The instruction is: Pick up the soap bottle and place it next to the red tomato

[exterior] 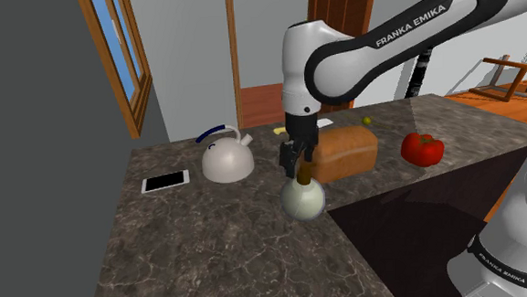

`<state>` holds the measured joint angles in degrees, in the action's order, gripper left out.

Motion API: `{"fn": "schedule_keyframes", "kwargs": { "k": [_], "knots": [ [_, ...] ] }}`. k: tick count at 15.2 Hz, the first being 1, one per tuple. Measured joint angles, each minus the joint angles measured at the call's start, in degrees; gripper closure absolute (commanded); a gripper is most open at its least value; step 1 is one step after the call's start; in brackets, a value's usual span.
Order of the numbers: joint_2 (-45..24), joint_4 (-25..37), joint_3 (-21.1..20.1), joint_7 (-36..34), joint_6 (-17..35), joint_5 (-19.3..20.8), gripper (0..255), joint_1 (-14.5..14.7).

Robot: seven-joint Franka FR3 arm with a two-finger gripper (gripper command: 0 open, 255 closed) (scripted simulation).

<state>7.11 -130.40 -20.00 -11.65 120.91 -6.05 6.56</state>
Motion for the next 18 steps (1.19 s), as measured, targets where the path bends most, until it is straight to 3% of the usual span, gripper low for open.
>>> {"fn": "schedule_keyframes", "kwargs": {
  "k": [9,10,18],
  "knots": [
    [-1.24,-1.74,-0.27,-0.29,2.96,0.24,0,0.10],
    [-1.24,-1.74,-0.27,-0.29,2.96,0.24,255,0.10],
    [-1.23,-1.74,-0.26,-0.29,2.97,0.24,255,0.10]
  ]
}}
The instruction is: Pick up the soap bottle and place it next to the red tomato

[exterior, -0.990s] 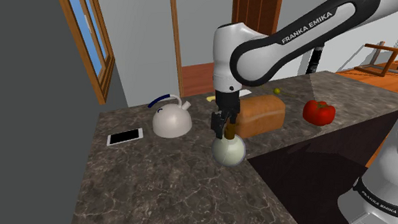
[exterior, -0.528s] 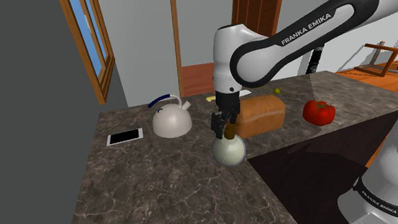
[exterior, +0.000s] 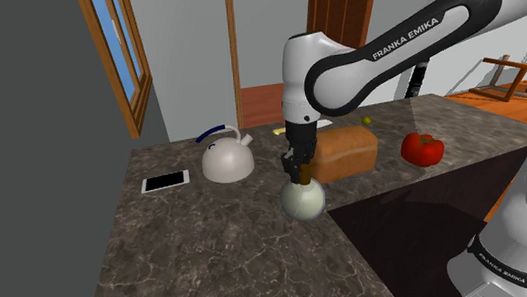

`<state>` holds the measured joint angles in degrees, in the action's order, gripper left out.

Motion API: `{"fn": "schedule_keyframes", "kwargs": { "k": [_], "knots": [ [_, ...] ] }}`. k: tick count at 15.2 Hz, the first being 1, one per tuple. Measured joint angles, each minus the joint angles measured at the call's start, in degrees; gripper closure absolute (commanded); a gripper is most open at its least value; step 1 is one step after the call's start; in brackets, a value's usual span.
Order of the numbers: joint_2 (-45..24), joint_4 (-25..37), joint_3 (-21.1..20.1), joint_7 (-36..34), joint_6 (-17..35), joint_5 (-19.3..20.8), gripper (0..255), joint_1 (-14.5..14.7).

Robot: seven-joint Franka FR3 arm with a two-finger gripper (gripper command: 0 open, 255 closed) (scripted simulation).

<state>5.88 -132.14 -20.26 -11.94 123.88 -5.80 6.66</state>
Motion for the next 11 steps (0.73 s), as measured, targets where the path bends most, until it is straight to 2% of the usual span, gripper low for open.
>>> {"fn": "schedule_keyframes", "kwargs": {
  "k": [4,11],
  "knots": [
    [0.51,0.39,0.05,0.08,-0.91,-0.15,255,0.01],
    [2.88,3.36,0.39,0.36,-6.15,-0.67,255,-0.03]
  ]
}}
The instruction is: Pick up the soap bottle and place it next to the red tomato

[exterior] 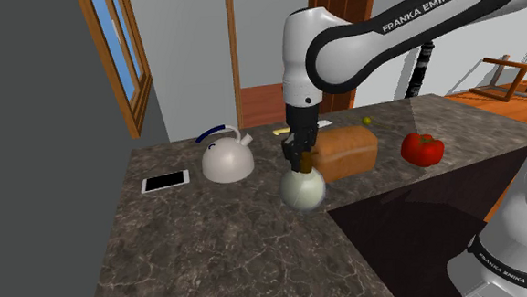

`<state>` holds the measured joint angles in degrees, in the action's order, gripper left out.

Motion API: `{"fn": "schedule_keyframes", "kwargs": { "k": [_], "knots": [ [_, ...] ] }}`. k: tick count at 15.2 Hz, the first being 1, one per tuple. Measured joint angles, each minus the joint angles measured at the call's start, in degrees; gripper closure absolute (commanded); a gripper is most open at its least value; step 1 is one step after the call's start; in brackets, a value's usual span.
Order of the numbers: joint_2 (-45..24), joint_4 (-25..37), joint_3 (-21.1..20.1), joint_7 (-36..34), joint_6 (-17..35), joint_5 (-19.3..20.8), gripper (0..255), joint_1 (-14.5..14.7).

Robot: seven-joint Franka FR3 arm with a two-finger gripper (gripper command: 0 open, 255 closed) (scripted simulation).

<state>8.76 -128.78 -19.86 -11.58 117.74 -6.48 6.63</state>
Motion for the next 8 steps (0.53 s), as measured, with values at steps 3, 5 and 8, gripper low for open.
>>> {"fn": "schedule_keyframes", "kwargs": {
  "k": [3,5,8],
  "knots": [
    [0.62,1.76,0.18,0.09,-2.36,-0.05,255,-0.07],
    [1.31,2.81,0.36,0.22,-4.08,-0.17,255,-0.12],
    [2.19,4.25,0.48,0.19,-6.37,-0.35,255,-0.10]
  ]
}}
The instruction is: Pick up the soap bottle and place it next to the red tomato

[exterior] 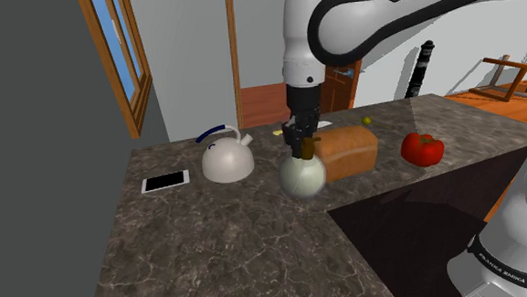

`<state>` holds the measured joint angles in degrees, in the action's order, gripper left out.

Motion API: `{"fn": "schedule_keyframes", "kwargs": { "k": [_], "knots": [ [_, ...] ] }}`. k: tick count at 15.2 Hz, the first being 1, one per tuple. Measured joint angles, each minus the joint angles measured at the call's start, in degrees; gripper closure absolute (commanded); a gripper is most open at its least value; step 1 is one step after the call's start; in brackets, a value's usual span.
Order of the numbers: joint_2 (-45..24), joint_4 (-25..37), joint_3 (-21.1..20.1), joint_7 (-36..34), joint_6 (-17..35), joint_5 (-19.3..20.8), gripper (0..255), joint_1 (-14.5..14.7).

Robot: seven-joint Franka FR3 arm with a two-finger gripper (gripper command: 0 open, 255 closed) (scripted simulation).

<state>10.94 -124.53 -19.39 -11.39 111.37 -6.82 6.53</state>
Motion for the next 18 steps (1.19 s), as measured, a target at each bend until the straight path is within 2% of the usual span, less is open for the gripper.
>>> {"fn": "schedule_keyframes", "kwargs": {
  "k": [18],
  "knots": [
    [1.41,12.63,0.81,-0.39,-14.00,0.19,255,-0.35]
  ]
}}
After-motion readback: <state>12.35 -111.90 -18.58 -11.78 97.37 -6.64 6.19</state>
